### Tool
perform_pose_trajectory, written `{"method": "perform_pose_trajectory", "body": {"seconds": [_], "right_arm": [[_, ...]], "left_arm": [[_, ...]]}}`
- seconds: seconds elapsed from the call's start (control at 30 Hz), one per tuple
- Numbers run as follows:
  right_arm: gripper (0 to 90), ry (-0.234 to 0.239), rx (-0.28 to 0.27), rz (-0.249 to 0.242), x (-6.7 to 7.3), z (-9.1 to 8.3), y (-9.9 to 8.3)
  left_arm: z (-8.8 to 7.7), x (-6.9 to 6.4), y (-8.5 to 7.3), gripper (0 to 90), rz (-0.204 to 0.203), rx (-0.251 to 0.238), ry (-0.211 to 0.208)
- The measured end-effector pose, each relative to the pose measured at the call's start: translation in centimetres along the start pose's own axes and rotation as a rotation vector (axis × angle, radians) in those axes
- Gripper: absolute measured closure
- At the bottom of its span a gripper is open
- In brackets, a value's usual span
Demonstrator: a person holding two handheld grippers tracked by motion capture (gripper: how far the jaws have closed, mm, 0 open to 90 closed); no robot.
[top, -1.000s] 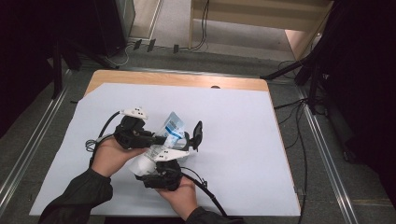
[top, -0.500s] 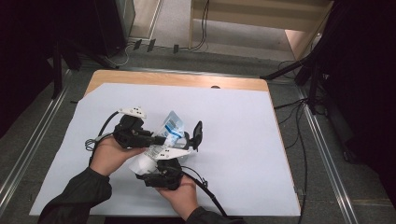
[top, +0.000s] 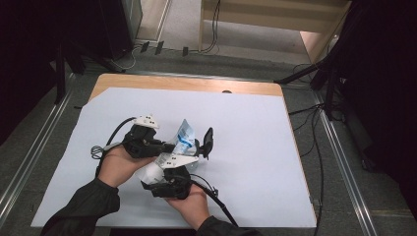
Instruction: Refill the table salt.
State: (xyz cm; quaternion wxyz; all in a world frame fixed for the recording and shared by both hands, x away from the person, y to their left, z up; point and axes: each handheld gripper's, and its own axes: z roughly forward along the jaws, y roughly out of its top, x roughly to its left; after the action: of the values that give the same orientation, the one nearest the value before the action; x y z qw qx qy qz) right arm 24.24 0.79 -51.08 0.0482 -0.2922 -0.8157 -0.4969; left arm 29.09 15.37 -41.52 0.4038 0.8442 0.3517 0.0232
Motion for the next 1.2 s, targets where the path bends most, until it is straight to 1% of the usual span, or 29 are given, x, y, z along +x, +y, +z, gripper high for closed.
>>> {"method": "perform_pose_trajectory", "body": {"seconds": [0.1, 0.13, 0.2, 0.33, 0.43, 0.57, 0.63, 0.67, 0.77, 0.87, 0.93, 1.0, 1.1, 1.17, 1.2], "right_arm": [[44.9, -0.006, 0.009, -0.022, 0.2, 0.1, 0.1], [45.6, -0.010, 0.011, -0.031, 0.3, 0.1, 0.1], [46.6, -0.013, 0.010, -0.037, 0.3, 0.1, 0.1], [49.9, -0.016, 0.006, -0.014, 0.2, 0.0, 0.1], [50.7, -0.003, -0.005, 0.010, 0.2, -0.1, 0.1], [51.3, 0.022, -0.031, 0.043, 0.0, -0.3, 0.1], [51.3, 0.027, -0.036, 0.051, 0.0, -0.3, 0.2], [51.4, 0.036, -0.042, 0.066, -0.1, -0.4, 0.2], [51.4, 0.040, -0.045, 0.072, -0.2, -0.5, 0.3], [51.4, 0.052, -0.051, 0.083, -0.2, -0.5, 0.3], [51.4, 0.065, -0.058, 0.095, -0.3, -0.6, 0.3], [51.3, 0.063, -0.061, 0.091, -0.4, -0.7, 0.4], [51.3, 0.070, -0.064, 0.092, -0.5, -0.7, 0.4], [51.3, 0.078, -0.059, 0.093, -0.5, -0.6, 0.4], [51.2, 0.076, -0.057, 0.093, -0.4, -0.6, 0.4]], "left_arm": [[0.1, -0.1, 0.0, 89.6, -0.009, -0.002, 0.007], [0.0, 0.0, 0.0, 89.6, -0.013, -0.001, 0.001], [0.0, -0.1, 0.1, 89.6, -0.018, 0.000, 0.008], [0.0, 0.0, 0.1, 89.3, -0.027, -0.006, 0.002], [0.0, 0.1, 0.1, 88.4, -0.035, -0.010, -0.011], [0.0, 0.2, 0.0, 84.9, -0.045, -0.017, -0.037], [-0.1, 0.2, 0.0, 83.8, -0.045, -0.014, -0.040], [-0.2, 0.2, 0.0, 83.3, -0.043, -0.012, -0.044], [-0.3, 0.2, 0.0, 82.6, -0.047, -0.012, -0.048], [-0.6, 0.2, 0.0, 81.8, -0.038, -0.004, -0.043], [-0.8, 0.1, -0.1, 81.8, -0.031, -0.015, -0.043], [-1.2, 0.0, 0.0, 82.2, -0.027, -0.016, -0.037], [-1.5, 0.0, -0.1, 83.3, -0.032, -0.012, -0.035], [-1.5, -0.1, -0.2, 85.8, -0.027, -0.008, -0.024], [-1.5, -0.1, -0.2, 87.5, -0.016, -0.009, -0.009]]}}
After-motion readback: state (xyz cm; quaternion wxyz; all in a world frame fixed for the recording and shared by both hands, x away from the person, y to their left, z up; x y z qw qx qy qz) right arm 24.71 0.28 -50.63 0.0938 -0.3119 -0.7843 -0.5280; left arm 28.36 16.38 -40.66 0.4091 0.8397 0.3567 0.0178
